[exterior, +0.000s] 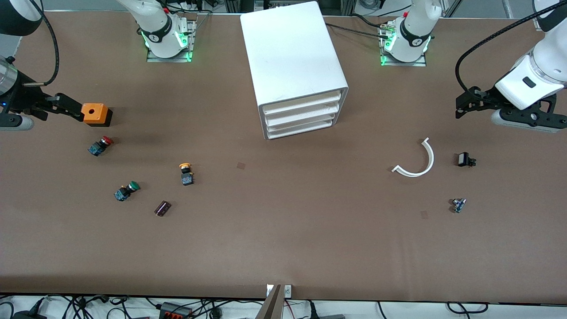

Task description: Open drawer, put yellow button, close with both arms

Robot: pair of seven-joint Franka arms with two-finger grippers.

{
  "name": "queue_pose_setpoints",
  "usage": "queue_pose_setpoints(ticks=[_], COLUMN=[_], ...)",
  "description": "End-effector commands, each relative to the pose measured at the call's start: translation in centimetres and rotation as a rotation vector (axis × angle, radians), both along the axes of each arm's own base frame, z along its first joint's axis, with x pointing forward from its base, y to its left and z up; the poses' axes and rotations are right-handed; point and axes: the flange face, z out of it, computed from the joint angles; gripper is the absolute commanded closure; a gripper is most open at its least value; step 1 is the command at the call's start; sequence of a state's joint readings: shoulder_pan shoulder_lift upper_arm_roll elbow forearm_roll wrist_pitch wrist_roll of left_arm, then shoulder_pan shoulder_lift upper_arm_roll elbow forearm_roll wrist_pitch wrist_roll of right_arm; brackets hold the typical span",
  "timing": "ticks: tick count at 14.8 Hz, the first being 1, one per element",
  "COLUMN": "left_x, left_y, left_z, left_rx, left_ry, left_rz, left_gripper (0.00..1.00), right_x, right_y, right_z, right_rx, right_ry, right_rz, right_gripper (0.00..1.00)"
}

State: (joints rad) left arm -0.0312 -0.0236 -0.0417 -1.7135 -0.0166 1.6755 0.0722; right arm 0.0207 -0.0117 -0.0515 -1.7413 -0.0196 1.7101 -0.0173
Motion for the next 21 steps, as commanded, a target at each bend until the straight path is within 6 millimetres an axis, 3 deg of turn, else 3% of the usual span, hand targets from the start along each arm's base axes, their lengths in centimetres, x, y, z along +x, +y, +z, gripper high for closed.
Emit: queue_pose_setpoints(ticks=[1, 10, 14, 16, 17, 19, 21], left_x=[-0.6, -0.6, -0.8, -1.6, -2.0, -2.8, -3.9], left_y=[-0.1, -0.2, -0.3, -0.5, -1.0, -3.6, -6.3], left_z=[0.7, 0.7, 0.6, 0.1, -0.1, -2.3, -4.3], left_rx=[-0.006, -0.006, -0.015, -0.018, -0.036, -0.036, -0.024], left_ry=[0.0, 0.0, 0.014, 0.086, 0.131, 0.289, 0.433], left_rz=[-0.011, -0.014, -0.009, -0.005, -0.014, -0.058, -0.117], left_gripper=[0.0, 0.0, 0.0, 0.0, 0.0, 0.0, 0.0], right_x=[-0.7, -0.3, 1.9, 4.1, 5.2, 7.2, 9.0], right_y=[0.4, 0.2, 0.6, 0.9, 1.7, 3.8, 5.4], right_z=[0.4, 0.6, 0.4, 0.7, 0.8, 0.2, -1.8], right_rx=[-0.006, 0.001, 0.039, 0.05, 0.049, 0.047, 0.043], right_ry=[-0.014, -0.015, -0.031, -0.062, -0.073, -0.08, -0.061], right_rz=[-0.005, 0.003, -0.004, -0.001, 0.013, 0.045, 0.067], right_gripper=[0.0, 0.0, 0.0, 0.0, 0.0, 0.0, 0.0])
